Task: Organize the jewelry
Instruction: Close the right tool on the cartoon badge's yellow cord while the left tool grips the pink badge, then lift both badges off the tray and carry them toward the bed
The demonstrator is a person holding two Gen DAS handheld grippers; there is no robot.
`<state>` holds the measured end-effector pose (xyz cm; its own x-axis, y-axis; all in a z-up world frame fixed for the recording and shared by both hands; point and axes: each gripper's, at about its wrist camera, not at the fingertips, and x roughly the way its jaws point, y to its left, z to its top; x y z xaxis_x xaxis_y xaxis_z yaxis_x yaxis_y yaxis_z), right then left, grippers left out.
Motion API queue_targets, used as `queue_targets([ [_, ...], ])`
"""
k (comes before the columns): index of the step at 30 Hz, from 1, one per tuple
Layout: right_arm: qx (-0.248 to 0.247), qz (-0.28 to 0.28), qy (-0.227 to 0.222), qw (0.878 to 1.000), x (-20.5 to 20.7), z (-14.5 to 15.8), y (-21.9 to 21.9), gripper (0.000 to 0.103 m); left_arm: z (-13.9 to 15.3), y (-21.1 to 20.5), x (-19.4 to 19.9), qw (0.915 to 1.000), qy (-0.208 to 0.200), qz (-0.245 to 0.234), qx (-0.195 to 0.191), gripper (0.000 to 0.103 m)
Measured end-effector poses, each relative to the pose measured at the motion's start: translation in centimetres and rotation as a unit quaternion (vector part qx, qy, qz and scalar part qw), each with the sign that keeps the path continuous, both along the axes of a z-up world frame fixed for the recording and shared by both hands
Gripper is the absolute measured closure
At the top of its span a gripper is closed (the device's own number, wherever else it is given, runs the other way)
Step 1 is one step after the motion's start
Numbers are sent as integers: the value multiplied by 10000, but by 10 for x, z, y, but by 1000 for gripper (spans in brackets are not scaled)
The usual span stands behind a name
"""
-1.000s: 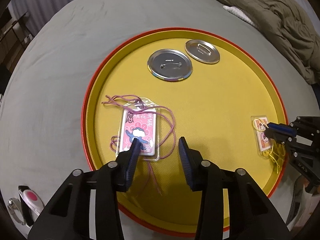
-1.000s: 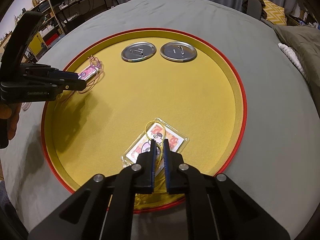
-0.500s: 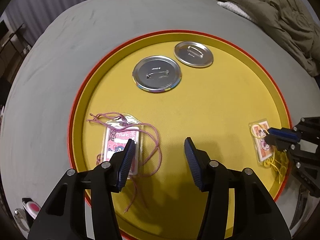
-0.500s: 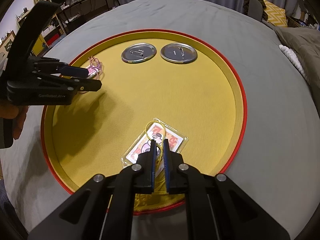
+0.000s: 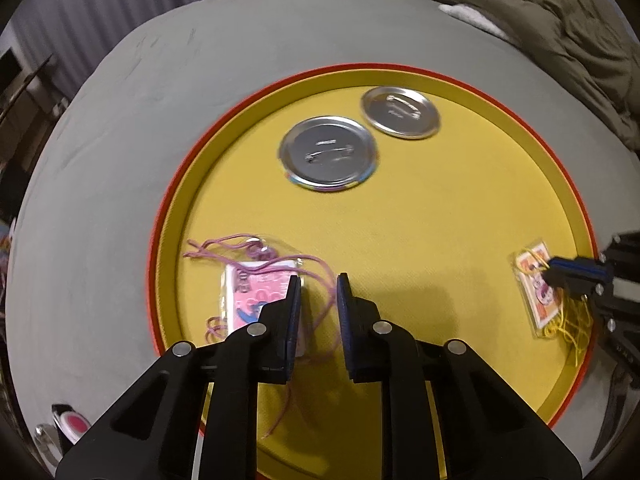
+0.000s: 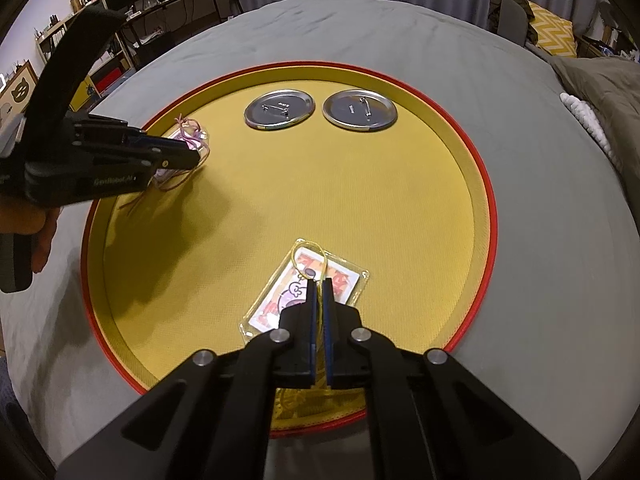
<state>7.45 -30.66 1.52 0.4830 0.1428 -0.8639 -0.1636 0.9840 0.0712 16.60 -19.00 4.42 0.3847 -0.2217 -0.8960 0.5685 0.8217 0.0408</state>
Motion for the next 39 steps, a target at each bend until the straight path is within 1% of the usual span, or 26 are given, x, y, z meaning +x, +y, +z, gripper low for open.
queue_targets([
  [3,1,1,1,10000,0,0,0,100,0,-4,-3,9999,32,-146,-86,85],
  [6,6,-5,-2,10000,1,0,0,100,-4,-8,-3,9997,123,-202,-10,85],
  [7,12,-9,-3,10000,2,0,0,100,-6,-9,-3,9998,106,-191,46,85],
  [14,24,-14,-5,10000,3,0,0,99,-9,-8,6,9998,186,-89,-79,84],
  [17,31,-20,-11,10000,4,1,1,100,-10,3,8,9997,202,-63,-99,89],
  [21,50,-25,-34,10000,4,0,2,100,-10,7,10,9998,161,-25,-70,101],
  [26,35,-18,-57,10000,4,1,2,100,-10,2,2,9999,77,-77,-26,102],
  [30,19,-11,-53,10000,4,1,3,100,-9,6,1,9999,48,-91,-14,102],
  [35,4,-21,-119,9999,3,7,5,100,1,11,0,9999,-14,-53,-111,102],
  [39,-37,-19,-196,9998,2,17,8,100,13,16,-2,9998,-97,-36,-187,102],
])
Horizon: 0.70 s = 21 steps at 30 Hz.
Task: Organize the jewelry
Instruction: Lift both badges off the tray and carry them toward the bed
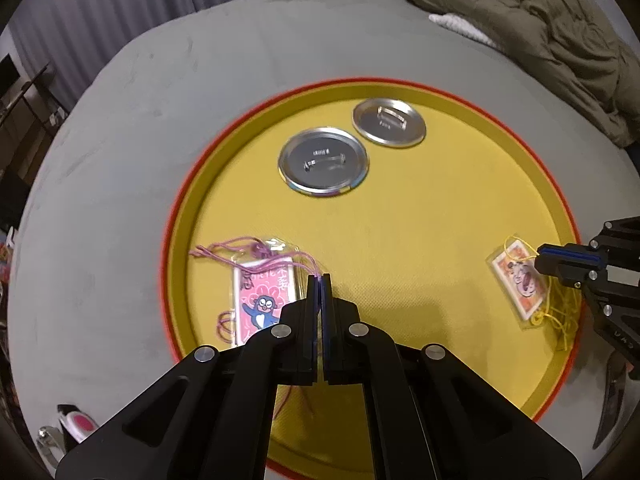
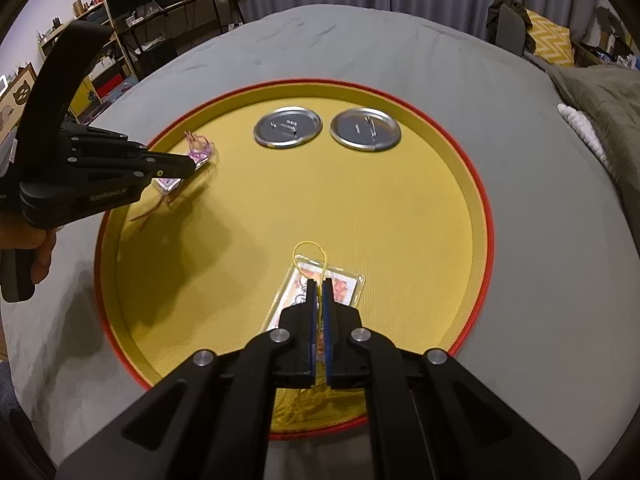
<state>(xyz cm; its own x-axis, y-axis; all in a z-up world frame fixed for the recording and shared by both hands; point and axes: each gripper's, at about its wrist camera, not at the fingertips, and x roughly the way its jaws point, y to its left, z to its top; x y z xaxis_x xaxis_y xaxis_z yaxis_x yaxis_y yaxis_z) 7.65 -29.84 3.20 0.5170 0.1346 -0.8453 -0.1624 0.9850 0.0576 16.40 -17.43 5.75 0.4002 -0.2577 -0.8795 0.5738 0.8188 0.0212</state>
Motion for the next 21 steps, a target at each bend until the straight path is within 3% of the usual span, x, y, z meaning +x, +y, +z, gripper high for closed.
queue_targets([
  [9,-91,21,-290,9995,-7,44,10,100,48,17,-9,9994,-266,50,-196,102],
  [21,-256,48,-801,9964,-31,122,25,100,141,38,-36,9957,-780,124,-476,102],
])
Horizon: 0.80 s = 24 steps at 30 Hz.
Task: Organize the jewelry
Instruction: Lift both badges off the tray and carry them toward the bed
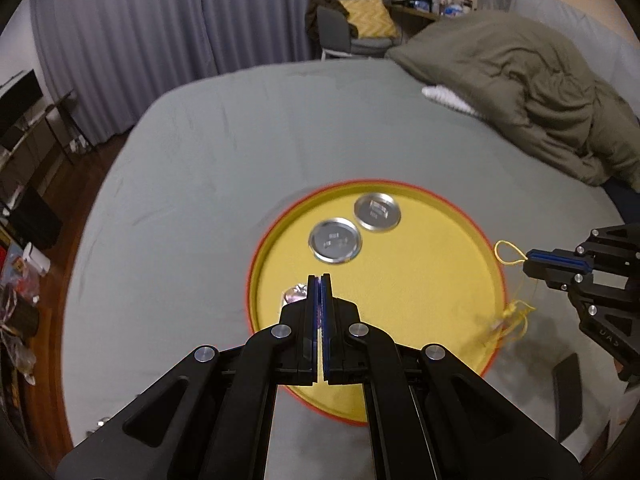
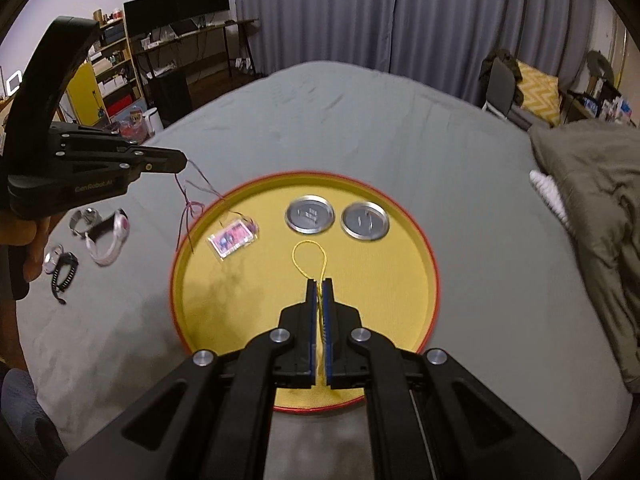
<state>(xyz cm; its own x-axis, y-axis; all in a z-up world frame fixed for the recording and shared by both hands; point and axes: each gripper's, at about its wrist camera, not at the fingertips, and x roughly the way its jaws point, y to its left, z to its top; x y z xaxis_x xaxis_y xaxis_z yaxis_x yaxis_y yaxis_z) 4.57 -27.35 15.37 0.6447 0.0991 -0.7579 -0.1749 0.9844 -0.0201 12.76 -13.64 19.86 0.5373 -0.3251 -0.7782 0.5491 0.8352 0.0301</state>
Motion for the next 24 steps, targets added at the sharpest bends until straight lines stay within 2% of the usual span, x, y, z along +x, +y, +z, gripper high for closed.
queue_targets([
  [15,-178,17,-765,9969,-54,112,17,100,130,26,-59,9967,-737,-18,-335,102],
  [24,-296,110,-1211,9921,-96,176,45,100,192,63,-108,9929,-1044,32,-574,102],
])
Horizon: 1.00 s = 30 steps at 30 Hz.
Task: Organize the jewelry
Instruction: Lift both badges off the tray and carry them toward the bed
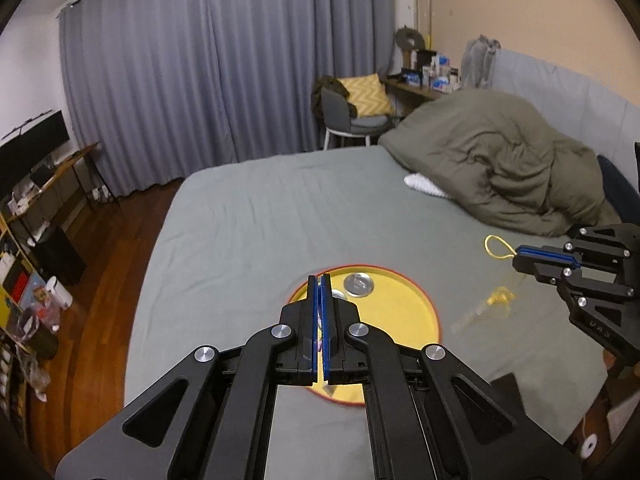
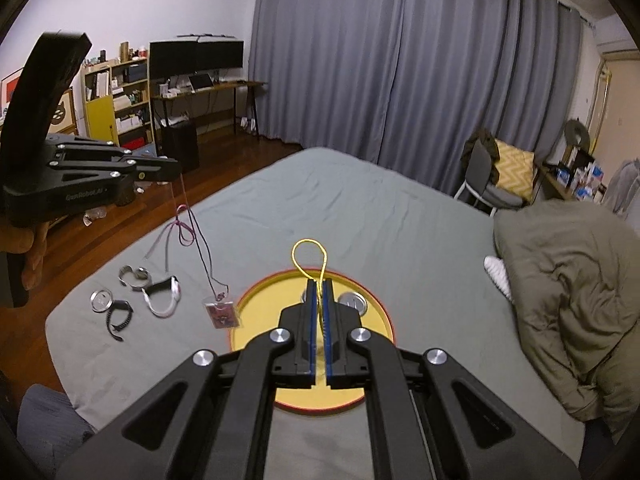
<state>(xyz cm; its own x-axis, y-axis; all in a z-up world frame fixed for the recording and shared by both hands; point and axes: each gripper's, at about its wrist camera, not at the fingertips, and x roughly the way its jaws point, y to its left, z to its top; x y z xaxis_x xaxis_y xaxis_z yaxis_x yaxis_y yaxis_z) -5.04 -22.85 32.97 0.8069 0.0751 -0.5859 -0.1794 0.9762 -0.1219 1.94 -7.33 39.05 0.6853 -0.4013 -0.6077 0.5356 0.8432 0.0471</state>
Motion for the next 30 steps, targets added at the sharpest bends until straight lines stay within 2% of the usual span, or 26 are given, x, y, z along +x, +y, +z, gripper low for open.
queue_targets([
  [7,-34,169,-245,9996,-27,33,35,100,14,39,-35,9998,-21,107,150,102],
  [15,-69,505,-297,9983,-37,38,88,100,1,94,-60,9992,46,300,251,102],
  [22,-27,852,-155,9962,-29,21,137,100,-23,141,-64,9978,140,557,328,102],
  [30,13,1126,194,9934,-5,-16,178,100,-60,176,-47,9964,367,709,301,102],
])
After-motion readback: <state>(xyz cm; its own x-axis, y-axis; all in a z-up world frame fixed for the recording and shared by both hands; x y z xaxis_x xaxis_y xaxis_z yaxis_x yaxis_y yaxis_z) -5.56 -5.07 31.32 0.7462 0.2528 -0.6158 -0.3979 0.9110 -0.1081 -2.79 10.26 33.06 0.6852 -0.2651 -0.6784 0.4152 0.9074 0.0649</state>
